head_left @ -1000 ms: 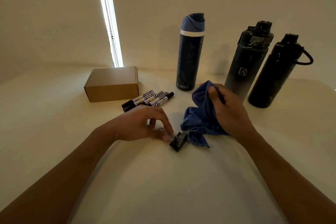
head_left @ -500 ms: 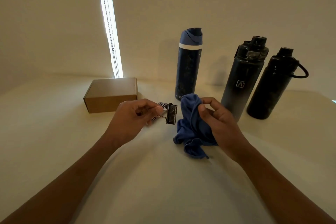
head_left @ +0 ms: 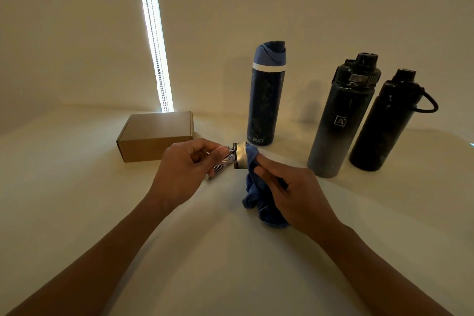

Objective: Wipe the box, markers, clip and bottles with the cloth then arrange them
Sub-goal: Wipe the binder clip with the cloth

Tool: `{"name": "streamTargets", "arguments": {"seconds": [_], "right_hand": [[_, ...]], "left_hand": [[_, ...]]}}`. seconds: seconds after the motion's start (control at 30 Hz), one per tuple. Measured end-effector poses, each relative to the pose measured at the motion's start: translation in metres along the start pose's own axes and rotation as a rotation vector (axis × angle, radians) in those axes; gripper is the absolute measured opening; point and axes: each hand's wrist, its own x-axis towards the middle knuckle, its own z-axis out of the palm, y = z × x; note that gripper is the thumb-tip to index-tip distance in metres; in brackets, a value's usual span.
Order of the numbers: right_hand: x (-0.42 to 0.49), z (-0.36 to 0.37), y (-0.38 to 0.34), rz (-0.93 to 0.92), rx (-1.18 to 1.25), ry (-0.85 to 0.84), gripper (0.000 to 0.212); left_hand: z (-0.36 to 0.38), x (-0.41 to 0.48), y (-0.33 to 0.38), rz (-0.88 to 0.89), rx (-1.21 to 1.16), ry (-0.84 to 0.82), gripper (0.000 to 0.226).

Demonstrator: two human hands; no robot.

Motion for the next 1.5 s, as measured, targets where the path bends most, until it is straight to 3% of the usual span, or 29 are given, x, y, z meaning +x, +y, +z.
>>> {"name": "streamTargets", "arguments": {"seconds": [0.23, 0.5, 0.8, 0.9, 1.07, 1.17, 1.33, 1.5], "right_hand": [[0.001, -0.003, -0.001, 0.018, 0.028, 0.030, 0.032], [0.002, -0.001, 0.004, -0.085, -0.009, -0.121, 0.034], [0.007, -0.007, 0.008, -0.073, -0.092, 0.113, 0.033], [0.009, -0.002, 0.020, -0.103, -0.102, 0.034, 0.032], [0.013, -0.001, 0.033, -0.206, -0.363, -0.051, 0.042], [0.017, -0.008, 0.026, -0.308, -0.346, -0.088, 0.044], [0.013, -0.018, 0.009, -0.285, -0.441, -0.145, 0.052], [0.011, -0.008, 0.022, -0.277, -0.347, -0.235, 0.052]], "left_hand": [[0.006, -0.004, 0.006, -0.011, -0.070, -0.139, 0.021], [-0.002, 0.002, -0.001, -0.059, 0.019, -0.009, 0.017], [-0.001, 0.002, 0.003, -0.017, 0.095, -0.041, 0.022], [-0.002, 0.001, 0.004, 0.017, 0.119, -0.095, 0.022], [-0.002, 0.003, 0.001, 0.026, 0.134, -0.104, 0.016], [-0.003, 0.003, -0.001, 0.006, 0.122, -0.092, 0.019], [-0.006, 0.005, -0.001, -0.003, 0.120, -0.059, 0.022], [-0.010, 0.007, -0.002, -0.022, 0.117, -0.035, 0.020]]}}
